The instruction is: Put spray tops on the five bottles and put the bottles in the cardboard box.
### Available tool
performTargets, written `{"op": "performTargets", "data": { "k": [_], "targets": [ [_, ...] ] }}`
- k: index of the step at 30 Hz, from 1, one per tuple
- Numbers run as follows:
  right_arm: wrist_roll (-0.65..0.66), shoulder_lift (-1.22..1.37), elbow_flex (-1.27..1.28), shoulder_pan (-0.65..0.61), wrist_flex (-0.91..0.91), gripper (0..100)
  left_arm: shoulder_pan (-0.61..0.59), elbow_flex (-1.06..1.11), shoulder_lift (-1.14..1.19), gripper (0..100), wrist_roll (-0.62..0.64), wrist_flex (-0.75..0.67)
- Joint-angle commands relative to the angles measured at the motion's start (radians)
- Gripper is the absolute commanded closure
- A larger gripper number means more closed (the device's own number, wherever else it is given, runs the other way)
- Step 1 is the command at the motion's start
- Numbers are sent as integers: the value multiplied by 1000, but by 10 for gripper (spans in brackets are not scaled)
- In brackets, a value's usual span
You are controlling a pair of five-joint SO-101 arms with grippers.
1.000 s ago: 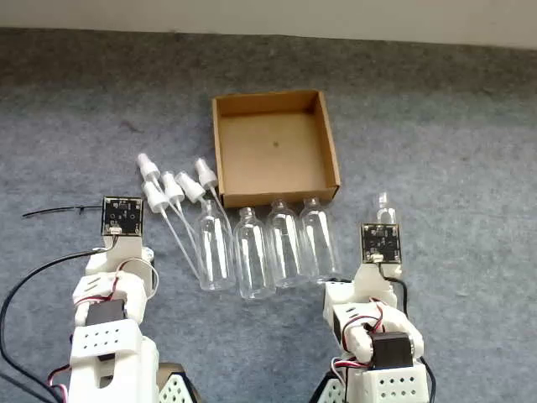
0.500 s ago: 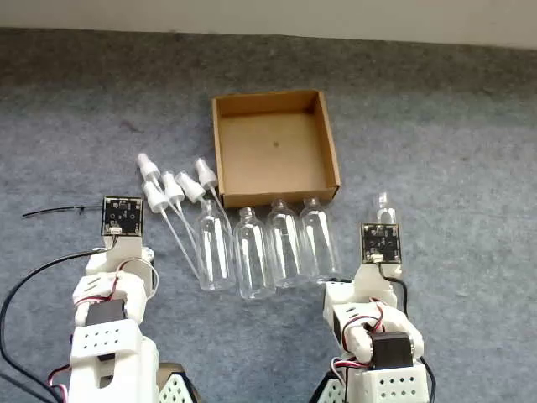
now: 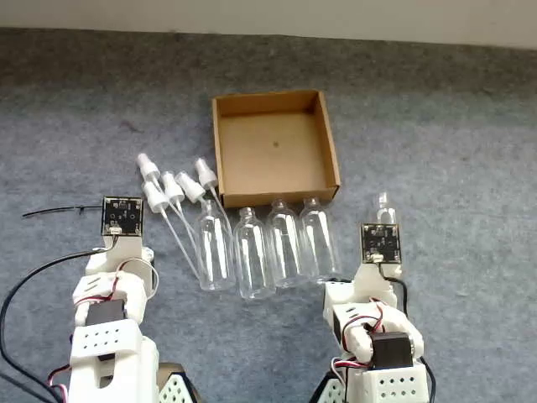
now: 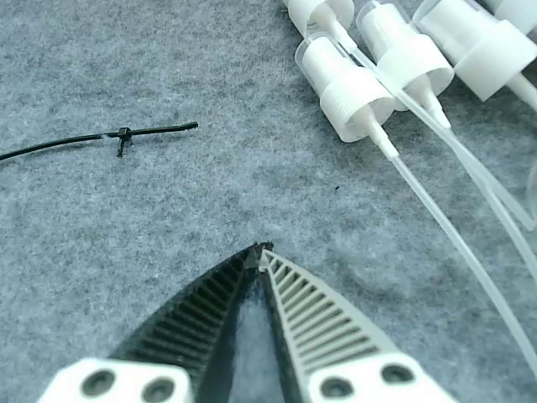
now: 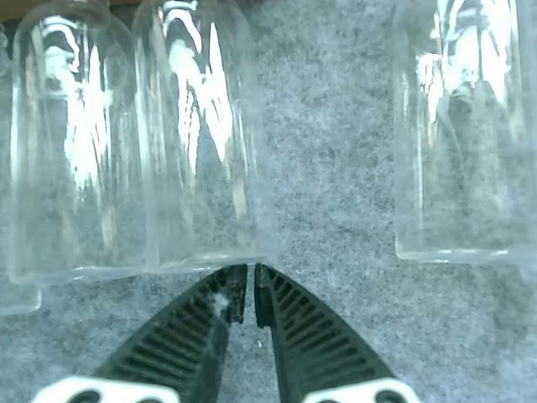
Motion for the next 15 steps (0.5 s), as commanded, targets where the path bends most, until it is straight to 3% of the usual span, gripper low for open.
{"op": "performTargets", "data": {
  "k": [1,11,13,15],
  "targets": [
    [-9,-5,134,-50,1,994,16,19,-13,993,-3,3],
    [3,-7,131,-153,4,988,16,19,-13,993,-3,3],
    [74,-7,130,-151,4,988,16,19,-13,993,-3,3],
    [227,-7,130,-145,4,988,16,19,-13,993,-3,3]
  ]
}}
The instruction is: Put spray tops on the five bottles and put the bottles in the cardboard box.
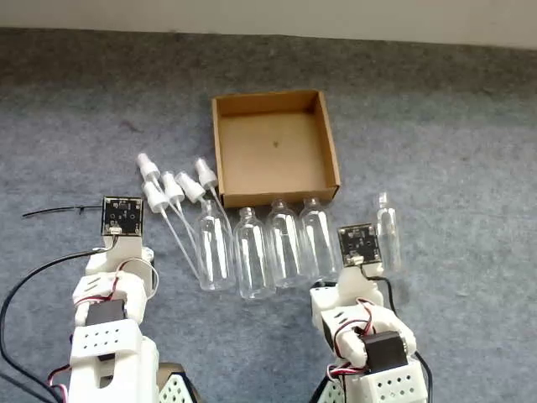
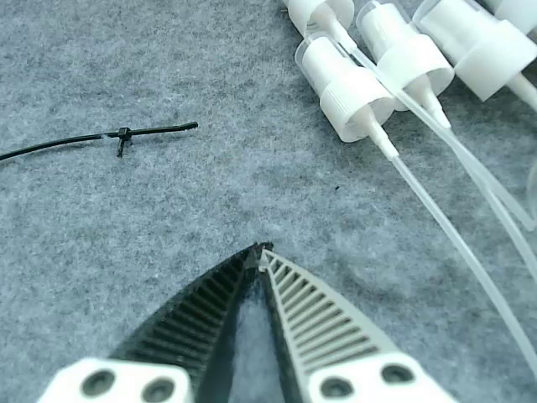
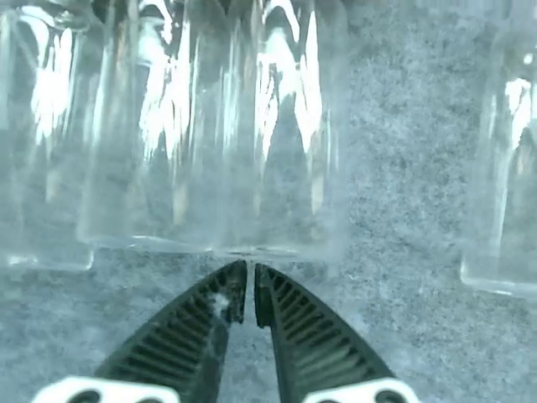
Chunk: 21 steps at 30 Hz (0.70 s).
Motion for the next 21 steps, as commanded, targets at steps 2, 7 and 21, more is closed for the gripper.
{"op": "performTargets", "data": {
  "k": [2,7,21],
  "targets": [
    [350,-7,130,-4,4,988,16,19,-13,993,-3,3],
    [727,-7,70,4,5,992,16,19,-13,993,-3,3],
    [686,91,-432,194,-12,957,18,19,-13,993,-3,3]
  ]
}}
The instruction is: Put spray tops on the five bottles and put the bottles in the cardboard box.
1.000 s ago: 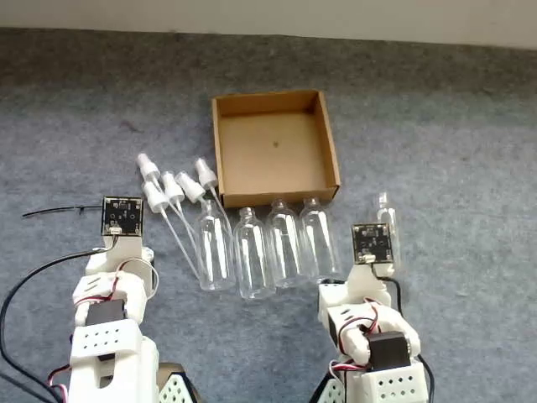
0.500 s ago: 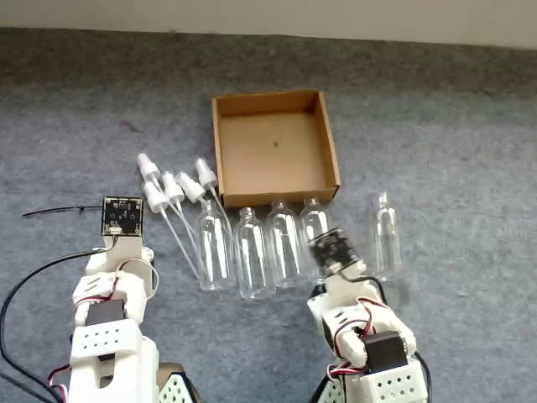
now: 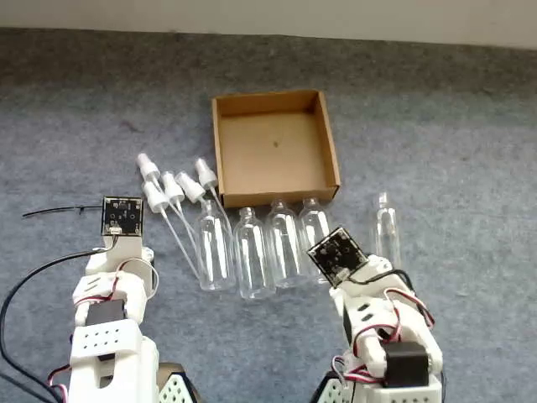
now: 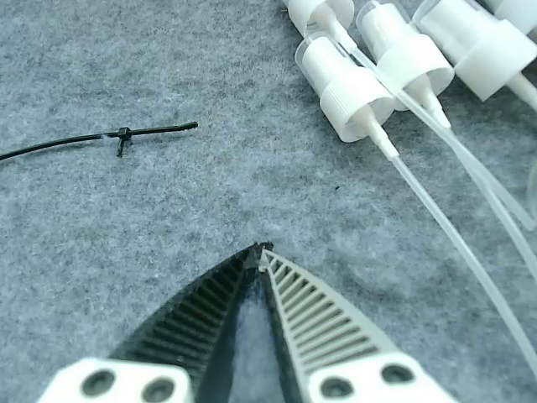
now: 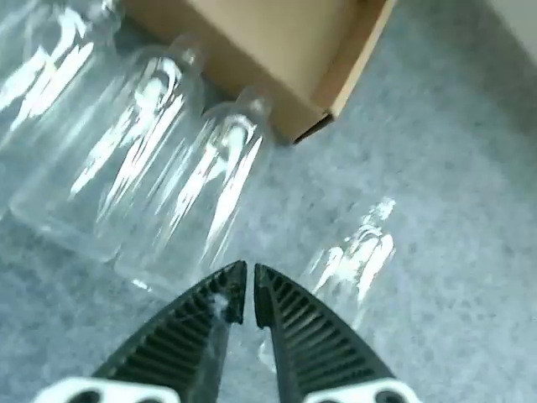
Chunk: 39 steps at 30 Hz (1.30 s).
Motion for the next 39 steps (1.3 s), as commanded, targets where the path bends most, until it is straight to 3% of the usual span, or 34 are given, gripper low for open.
{"op": "performTargets", "data": {
  "k": [1,5,12,20,26,39],
  "targets": [
    [-26,133,-159,16,-12,932,18,19,-13,993,-3,3],
    [-129,438,-325,15,-48,834,18,19,-13,993,-3,3],
    [-255,1106,-742,-114,33,827,18,19,-13,993,-3,3],
    [-539,1658,-1121,-145,102,779,18,19,-13,993,-3,3],
    [-546,1824,-1179,-179,99,749,18,19,-13,993,-3,3],
    [-552,1934,-1173,-223,28,753,18,19,-13,993,-3,3]
  ]
}}
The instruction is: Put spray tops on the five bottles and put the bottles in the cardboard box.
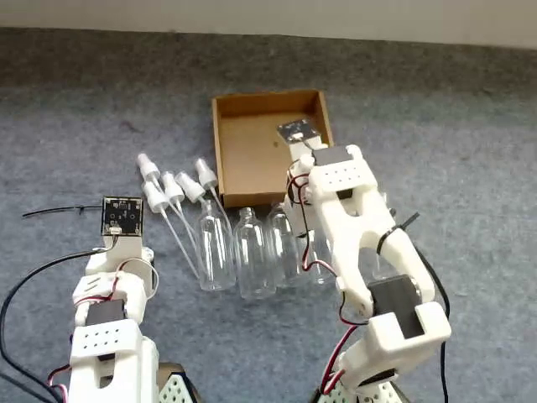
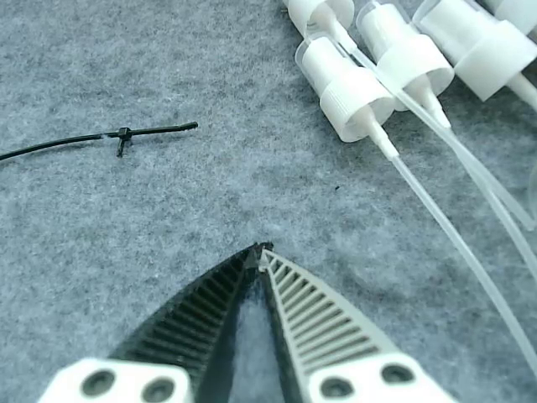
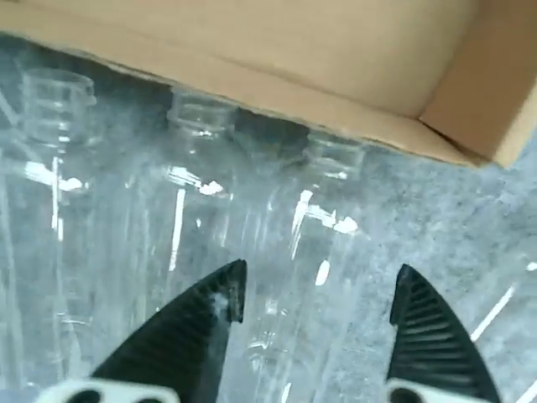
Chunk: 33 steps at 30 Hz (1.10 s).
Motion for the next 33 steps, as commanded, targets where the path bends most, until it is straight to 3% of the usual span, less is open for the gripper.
{"op": "performTargets", "data": {
  "k": [1,10,13,22,33],
  "targets": [
    [-12,22,-56,-8,-30,765,18,19,-13,993,-3,3],
    [-15,44,-54,-2,2,977,18,19,-13,993,-3,3],
    [-15,35,-56,7,56,962,18,19,-13,993,-3,3],
    [-49,-76,-56,7,77,788,18,19,-13,993,-3,3],
    [-49,-205,-65,7,85,777,18,19,-13,993,-3,3]
  ]
}}
